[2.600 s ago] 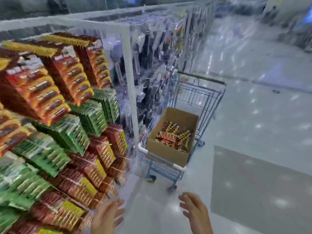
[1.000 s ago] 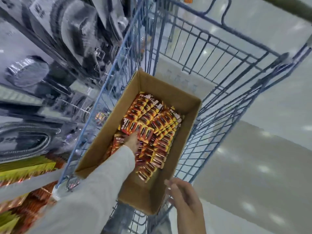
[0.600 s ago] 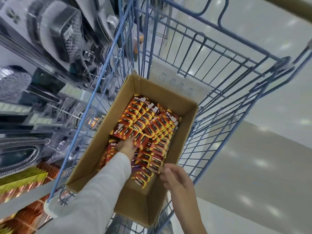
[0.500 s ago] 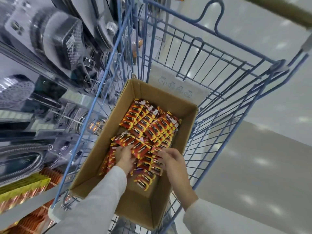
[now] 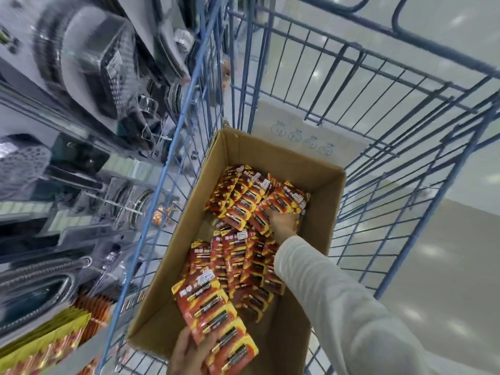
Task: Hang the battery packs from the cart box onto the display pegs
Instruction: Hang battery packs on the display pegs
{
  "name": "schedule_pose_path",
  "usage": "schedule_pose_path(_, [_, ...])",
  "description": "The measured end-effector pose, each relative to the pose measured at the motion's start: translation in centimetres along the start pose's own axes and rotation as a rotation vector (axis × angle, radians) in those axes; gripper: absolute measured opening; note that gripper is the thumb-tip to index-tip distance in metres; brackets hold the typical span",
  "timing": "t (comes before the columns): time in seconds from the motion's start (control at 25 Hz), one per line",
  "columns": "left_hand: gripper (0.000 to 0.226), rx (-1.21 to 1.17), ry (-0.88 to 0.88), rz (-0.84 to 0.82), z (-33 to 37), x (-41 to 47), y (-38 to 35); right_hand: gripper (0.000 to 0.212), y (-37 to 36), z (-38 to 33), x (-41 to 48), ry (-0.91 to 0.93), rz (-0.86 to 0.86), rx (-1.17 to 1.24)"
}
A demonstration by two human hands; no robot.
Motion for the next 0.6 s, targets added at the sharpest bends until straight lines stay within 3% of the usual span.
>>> schedule_pose_path(0.2, [0.045, -0.099, 0.016, 0.063, -0.2, 0.3, 1.9, 0.07, 0.7, 0.9, 1.7, 0.054, 0.023, 0.021])
schedule_pose_path(0.48, [0.089, -0.231, -0.045, 0.011, 0.0, -2.5, 1.6, 0.027, 4.3, 3.1, -2.1, 0.064, -0.042, 0.036])
schedule_pose_path(0.6, [0.064, -0.324, -0.131, 0.004, 1.2, -5.6, 1.9, 0.016, 6.1, 4.8, -8.0, 0.055, -0.203, 0.021])
Point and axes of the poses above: each hand's wrist, its own x-axis towards the middle knuckle, its own y-axis out of the back of the hand, z = x × y, the point moved 6 cm from there along x, towards the middle knuckle, and after that the axes turned 12 degrees about -y, right-handed, at the moved point
